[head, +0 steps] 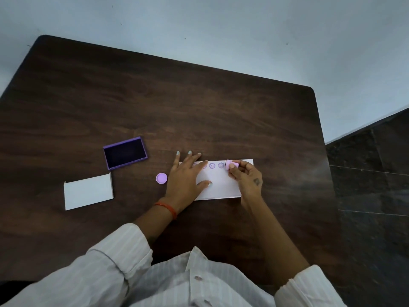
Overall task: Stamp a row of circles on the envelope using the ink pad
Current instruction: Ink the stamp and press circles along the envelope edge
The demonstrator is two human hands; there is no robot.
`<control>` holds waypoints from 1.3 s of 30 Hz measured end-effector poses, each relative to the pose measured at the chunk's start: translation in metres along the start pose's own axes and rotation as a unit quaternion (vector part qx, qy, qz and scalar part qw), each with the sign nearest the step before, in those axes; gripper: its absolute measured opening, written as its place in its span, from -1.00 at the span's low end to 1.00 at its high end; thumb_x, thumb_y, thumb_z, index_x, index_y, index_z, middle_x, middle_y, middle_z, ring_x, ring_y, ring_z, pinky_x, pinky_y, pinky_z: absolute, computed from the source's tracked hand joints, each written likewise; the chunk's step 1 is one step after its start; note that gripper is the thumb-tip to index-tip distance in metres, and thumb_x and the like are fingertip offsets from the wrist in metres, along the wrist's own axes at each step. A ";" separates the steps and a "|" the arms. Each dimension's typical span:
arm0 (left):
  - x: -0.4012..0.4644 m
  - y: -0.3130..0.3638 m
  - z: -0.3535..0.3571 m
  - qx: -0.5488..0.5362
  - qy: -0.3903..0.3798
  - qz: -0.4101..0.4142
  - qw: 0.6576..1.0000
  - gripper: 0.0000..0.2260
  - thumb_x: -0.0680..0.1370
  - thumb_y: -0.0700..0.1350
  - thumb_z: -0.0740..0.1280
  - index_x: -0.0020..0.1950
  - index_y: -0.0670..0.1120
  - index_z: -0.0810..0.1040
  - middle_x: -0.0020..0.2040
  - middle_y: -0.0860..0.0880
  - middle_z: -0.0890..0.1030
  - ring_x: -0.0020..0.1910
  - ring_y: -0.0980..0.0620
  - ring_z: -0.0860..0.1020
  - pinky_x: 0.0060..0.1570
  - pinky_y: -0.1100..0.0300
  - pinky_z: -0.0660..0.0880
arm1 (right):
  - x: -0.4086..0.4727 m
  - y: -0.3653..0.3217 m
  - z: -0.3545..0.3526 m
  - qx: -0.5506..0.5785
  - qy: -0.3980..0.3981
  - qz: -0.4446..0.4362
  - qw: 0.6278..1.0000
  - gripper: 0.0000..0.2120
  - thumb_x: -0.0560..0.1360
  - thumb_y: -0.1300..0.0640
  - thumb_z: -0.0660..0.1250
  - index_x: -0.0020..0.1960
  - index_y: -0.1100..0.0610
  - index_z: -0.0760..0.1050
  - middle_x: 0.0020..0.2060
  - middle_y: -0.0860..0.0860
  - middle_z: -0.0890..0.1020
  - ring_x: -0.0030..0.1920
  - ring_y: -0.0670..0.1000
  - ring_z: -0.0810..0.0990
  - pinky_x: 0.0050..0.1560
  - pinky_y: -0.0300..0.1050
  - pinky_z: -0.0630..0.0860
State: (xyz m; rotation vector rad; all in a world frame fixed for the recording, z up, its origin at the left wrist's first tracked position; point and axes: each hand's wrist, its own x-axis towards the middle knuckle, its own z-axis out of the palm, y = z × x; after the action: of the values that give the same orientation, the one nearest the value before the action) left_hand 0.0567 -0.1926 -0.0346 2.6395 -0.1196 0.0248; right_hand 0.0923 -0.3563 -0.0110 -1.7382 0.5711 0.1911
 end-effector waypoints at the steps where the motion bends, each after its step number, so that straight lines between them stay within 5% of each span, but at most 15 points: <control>1: 0.000 0.000 0.000 0.000 0.000 0.000 1.000 -0.50 0.44 0.09 0.36 0.34 -0.03 0.39 0.43 -0.07 0.35 0.47 -0.09 0.19 0.45 0.00 -0.20 | 0.000 0.000 0.000 -0.006 0.003 0.000 1.000 -0.77 0.37 0.12 0.47 -0.01 0.16 0.59 -0.16 -0.01 0.65 -0.17 -0.12 0.61 -0.19 -0.39 0.54; 13: -0.001 0.000 -0.002 -0.001 0.008 0.006 1.000 -0.50 0.44 0.10 0.36 0.32 -0.05 0.42 0.41 -0.09 0.39 0.45 -0.09 0.23 0.45 -0.01 -0.20 | -0.005 -0.005 0.007 -0.112 0.029 -0.052 0.992 -0.88 0.40 0.05 0.44 -0.10 0.04 0.58 -0.24 -0.11 0.59 -0.25 -0.23 0.52 -0.35 -0.49 0.41; 21: 0.000 0.001 -0.002 0.008 -0.003 0.001 1.000 -0.49 0.46 0.13 0.32 0.36 -0.03 0.37 0.44 -0.06 0.34 0.47 -0.05 0.18 0.42 0.03 -0.29 | -0.011 -0.005 0.013 -0.153 0.046 -0.130 0.979 -0.87 0.41 0.14 0.43 -0.09 0.18 0.60 -0.25 -0.07 0.61 -0.28 -0.25 0.53 -0.30 -0.64 0.36; 29: 0.000 0.001 -0.001 0.005 -0.007 -0.006 1.000 -0.48 0.46 0.14 0.32 0.36 -0.02 0.36 0.45 -0.04 0.32 0.48 -0.03 0.16 0.42 0.03 -0.31 | -0.013 -0.011 0.019 -0.263 0.058 -0.160 0.950 -0.91 0.44 0.14 0.38 -0.11 0.16 0.60 -0.19 0.05 0.69 -0.22 -0.09 0.53 -0.22 -0.35 0.35; 39: 0.000 0.001 -0.002 0.003 -0.007 -0.008 1.000 -0.49 0.46 0.13 0.33 0.35 -0.02 0.37 0.46 -0.04 0.31 0.48 -0.03 0.15 0.43 0.02 -0.31 | -0.013 -0.015 0.026 -0.347 0.047 -0.144 0.926 -0.84 0.47 0.13 0.35 0.01 0.18 0.57 -0.04 0.11 0.68 -0.06 0.04 0.61 -0.06 -0.24 0.41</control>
State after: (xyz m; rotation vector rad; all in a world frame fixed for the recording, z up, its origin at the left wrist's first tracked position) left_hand 0.0566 -0.1930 -0.0323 2.6465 -0.1029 0.0019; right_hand 0.0928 -0.3261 0.0007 -2.5086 0.3199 0.1054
